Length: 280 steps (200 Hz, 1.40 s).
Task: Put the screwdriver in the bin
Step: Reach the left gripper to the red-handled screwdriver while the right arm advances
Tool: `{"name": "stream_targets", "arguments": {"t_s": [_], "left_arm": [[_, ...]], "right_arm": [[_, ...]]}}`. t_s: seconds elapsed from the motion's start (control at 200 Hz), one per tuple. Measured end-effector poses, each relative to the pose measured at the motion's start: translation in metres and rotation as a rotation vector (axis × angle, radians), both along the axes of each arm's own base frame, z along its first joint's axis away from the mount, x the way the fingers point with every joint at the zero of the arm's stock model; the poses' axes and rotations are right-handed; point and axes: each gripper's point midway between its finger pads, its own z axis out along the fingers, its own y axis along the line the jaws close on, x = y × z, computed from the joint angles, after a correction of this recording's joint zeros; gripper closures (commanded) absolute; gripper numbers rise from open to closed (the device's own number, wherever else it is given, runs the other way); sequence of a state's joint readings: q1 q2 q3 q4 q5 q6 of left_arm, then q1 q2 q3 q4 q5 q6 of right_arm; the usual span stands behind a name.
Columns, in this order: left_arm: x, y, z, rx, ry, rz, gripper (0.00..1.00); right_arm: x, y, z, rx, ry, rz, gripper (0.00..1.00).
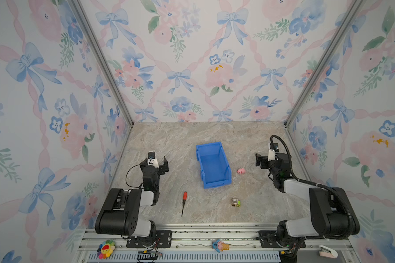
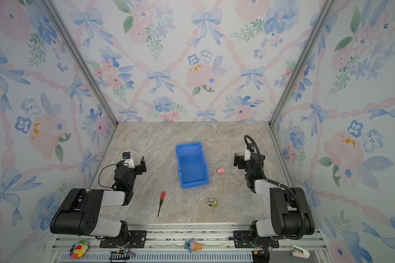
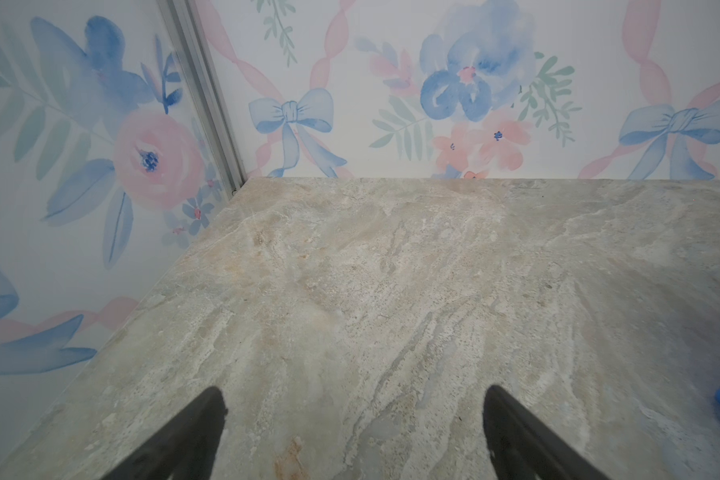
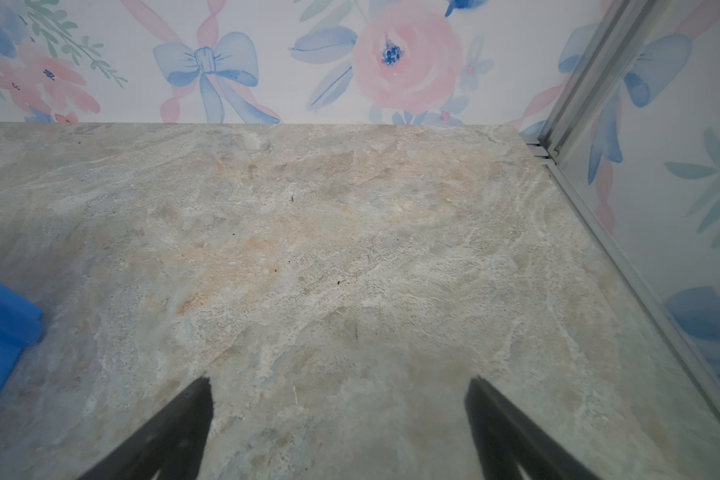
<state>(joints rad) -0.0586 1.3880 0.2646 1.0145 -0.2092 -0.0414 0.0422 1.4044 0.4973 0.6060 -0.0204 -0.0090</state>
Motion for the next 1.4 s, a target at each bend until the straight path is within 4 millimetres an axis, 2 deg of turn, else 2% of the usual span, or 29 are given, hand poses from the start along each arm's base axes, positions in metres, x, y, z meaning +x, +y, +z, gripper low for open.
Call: {"name": "stream_targets", "arguments": {"t_s": [0.16,0.33,0.405,0.505,0.66,0.785,0.925,1.04,1.19,1.4], "left_arm": [[-0.005,0.003,0.027,-0.023,-0.001,0.023,0.03],[-0.007,0.003,0.048,-0.116,0.061,0.074,0.02],[-0.007,0.001,0.056,-0.167,0.108,0.094,0.03],[-0.010,-0.005,0.061,-0.236,0.164,0.097,0.03],[-0.028,-0.026,0.037,-0.326,0.313,0.057,0.03],[-0.046,-0.055,0.014,-0.356,0.442,-0.018,0.02],[-0.062,-0.075,-0.001,-0.389,0.536,-0.078,0.02],[-0.074,-0.089,-0.010,-0.395,0.590,-0.125,0.02],[-0.098,-0.109,-0.030,-0.362,0.699,-0.178,0.04],[-0.126,-0.136,-0.051,-0.352,0.829,-0.209,0.11]], "right_arm": [[-0.007,0.017,0.016,-0.025,0.057,0.024,0.03],[-0.005,0.039,0.047,-0.011,0.116,0.043,0.03],[-0.012,0.049,0.054,0.000,0.149,0.042,0.03],[-0.030,0.064,0.053,0.005,0.213,0.045,0.03],[-0.053,0.085,0.051,0.003,0.313,0.033,0.03],[-0.071,0.094,0.047,0.023,0.393,0.001,0.03],[-0.096,0.105,0.040,0.035,0.466,-0.009,0.03],[-0.113,0.115,0.044,0.043,0.481,-0.004,0.03],[-0.127,0.126,0.047,0.025,0.494,0.015,0.03],[-0.143,0.153,0.038,-0.043,0.534,0.093,0.03]]}}
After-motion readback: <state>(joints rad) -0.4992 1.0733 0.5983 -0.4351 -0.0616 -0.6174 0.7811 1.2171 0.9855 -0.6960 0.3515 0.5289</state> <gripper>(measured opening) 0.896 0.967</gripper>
